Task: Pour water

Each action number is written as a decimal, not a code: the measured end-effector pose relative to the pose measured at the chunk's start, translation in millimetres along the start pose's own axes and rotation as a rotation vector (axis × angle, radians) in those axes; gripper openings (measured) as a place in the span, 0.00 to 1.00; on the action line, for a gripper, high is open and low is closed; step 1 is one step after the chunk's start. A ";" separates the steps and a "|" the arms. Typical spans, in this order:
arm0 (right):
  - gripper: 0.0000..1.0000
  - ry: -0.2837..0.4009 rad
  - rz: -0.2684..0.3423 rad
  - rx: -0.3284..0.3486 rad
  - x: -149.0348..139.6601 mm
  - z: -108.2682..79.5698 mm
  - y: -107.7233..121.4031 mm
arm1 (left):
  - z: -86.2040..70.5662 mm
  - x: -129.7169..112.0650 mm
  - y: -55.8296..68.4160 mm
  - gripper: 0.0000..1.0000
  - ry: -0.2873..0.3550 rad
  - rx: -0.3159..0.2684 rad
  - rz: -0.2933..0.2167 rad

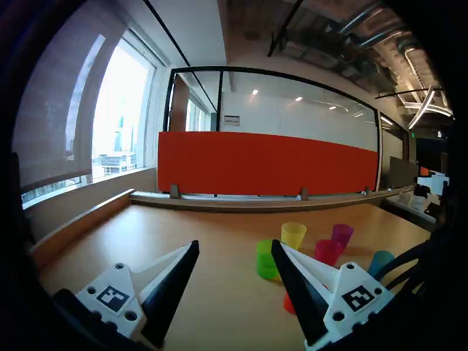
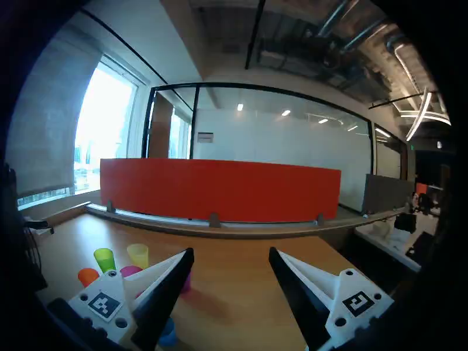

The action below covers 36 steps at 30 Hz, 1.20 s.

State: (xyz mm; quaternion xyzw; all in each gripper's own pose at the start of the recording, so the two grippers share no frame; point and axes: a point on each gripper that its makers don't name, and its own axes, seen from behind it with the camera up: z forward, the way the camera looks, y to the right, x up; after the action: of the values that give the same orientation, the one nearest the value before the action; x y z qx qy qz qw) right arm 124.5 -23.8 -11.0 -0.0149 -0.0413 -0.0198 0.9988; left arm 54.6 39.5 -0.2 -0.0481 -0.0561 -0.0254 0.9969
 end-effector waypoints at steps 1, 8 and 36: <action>0.99 -0.001 -0.001 -0.001 -1.2 0.1 0.2 | 0.9 -1.4 0.2 0.91 0.005 0.003 -0.001; 0.99 -0.017 -0.010 0.004 -9.4 1.8 -2.1 | 5.2 -6.3 0.0 0.91 0.052 0.017 -0.011; 0.99 0.011 -0.041 0.029 -16.0 -5.6 -29.9 | 5.8 -50.1 -36.7 0.91 0.107 0.068 -0.002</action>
State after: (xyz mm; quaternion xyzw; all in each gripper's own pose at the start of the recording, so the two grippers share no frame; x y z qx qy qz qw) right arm 107.8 -53.2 -17.0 0.0007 -0.0362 -0.0400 0.9985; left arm 2.2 5.9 3.2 -0.0126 -0.0037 -0.0272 0.9995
